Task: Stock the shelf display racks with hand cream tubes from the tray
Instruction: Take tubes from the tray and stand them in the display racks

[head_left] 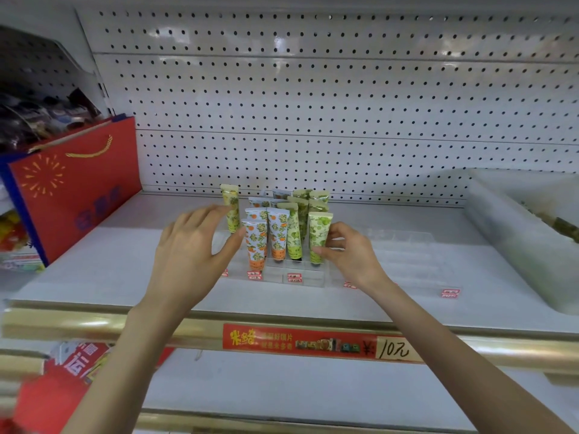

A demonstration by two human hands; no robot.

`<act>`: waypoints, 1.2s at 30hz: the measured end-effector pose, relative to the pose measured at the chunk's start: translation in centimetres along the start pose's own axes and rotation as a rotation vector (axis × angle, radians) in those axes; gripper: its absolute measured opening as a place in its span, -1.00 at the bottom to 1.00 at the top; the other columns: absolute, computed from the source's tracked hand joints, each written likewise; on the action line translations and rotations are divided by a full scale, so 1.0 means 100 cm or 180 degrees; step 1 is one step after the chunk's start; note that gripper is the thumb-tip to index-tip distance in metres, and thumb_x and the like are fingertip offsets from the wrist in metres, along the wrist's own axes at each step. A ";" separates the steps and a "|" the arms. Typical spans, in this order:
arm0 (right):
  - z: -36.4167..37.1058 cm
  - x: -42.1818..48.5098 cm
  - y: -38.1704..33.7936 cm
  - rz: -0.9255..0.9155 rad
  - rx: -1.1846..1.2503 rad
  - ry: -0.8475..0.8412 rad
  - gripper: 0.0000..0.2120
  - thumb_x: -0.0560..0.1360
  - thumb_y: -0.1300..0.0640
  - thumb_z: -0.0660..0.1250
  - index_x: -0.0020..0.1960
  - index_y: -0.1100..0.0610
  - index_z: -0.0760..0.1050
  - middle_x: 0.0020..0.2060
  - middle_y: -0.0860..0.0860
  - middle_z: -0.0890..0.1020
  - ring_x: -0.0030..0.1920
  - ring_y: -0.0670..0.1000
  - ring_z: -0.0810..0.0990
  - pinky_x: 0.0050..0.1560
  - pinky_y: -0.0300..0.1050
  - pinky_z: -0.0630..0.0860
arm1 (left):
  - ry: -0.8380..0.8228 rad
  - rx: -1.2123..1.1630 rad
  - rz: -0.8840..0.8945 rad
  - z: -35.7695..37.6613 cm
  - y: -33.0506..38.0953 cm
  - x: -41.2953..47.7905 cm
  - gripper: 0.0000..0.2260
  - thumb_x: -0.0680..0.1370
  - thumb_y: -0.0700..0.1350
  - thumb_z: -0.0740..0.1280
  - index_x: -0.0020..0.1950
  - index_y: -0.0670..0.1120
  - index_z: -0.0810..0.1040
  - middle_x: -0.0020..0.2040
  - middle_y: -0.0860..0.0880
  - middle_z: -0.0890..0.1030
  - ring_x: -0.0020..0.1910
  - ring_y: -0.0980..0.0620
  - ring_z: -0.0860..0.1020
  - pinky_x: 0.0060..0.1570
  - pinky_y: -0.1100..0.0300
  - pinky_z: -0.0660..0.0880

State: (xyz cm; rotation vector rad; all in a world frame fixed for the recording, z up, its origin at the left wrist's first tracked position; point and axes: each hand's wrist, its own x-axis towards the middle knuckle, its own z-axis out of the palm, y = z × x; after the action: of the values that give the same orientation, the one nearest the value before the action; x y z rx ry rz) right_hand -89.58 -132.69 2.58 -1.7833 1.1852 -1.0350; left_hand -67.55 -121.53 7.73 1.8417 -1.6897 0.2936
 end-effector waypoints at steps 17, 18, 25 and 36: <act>-0.060 -0.041 -0.034 -0.0201 -0.2167 0.0339 -0.51 0.57 -0.14 0.11 0.41 0.09 0.28 0.39 0.00 0.36 0.35 0.04 0.34 0.23 -0.08 0.30 | -0.0038 0.0091 0.0420 -0.010 0.011 0.011 -0.38 0.49 0.25 0.04 0.39 -0.12 0.35 0.33 -0.11 0.45 0.29 -0.16 0.37 0.18 -0.09 0.33; -0.066 -0.046 -0.037 -0.0240 -0.2517 0.0317 -0.48 0.57 -0.17 0.08 0.45 0.07 0.23 0.43 -0.01 0.29 0.41 0.04 0.26 0.31 -0.05 0.22 | -0.0038 0.0110 0.0459 -0.009 0.016 0.012 -0.37 0.49 0.26 0.03 0.41 -0.12 0.33 0.35 -0.11 0.44 0.31 -0.16 0.35 0.20 -0.10 0.32; -0.113 -0.071 -0.023 -0.0065 -0.3372 -0.0153 -0.34 0.54 -0.29 -0.06 0.53 0.02 -0.05 0.53 -0.03 0.01 0.52 0.02 -0.07 0.48 0.15 -0.11 | -0.0053 0.0201 0.0804 -0.002 0.058 0.005 -0.39 0.50 0.24 0.02 0.36 -0.14 0.40 0.31 -0.14 0.47 0.30 -0.15 0.38 0.24 -0.14 0.28; -0.242 -0.105 0.019 -0.0045 -0.3667 0.0391 -0.04 0.27 -0.46 -0.49 0.52 -0.02 0.00 0.53 -0.04 0.03 0.52 0.02 -0.04 0.46 0.16 -0.13 | -0.0179 0.0331 0.0910 0.045 0.206 0.003 -0.35 0.49 0.28 -0.02 0.38 -0.12 0.40 0.35 -0.13 0.45 0.32 -0.15 0.40 0.27 -0.16 0.29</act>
State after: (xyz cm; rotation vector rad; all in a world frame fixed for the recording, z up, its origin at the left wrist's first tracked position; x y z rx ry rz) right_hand -114.80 -126.79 8.23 -2.5625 2.0904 -0.4329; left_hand -88.35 -124.20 10.30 1.6915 -2.0132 0.4584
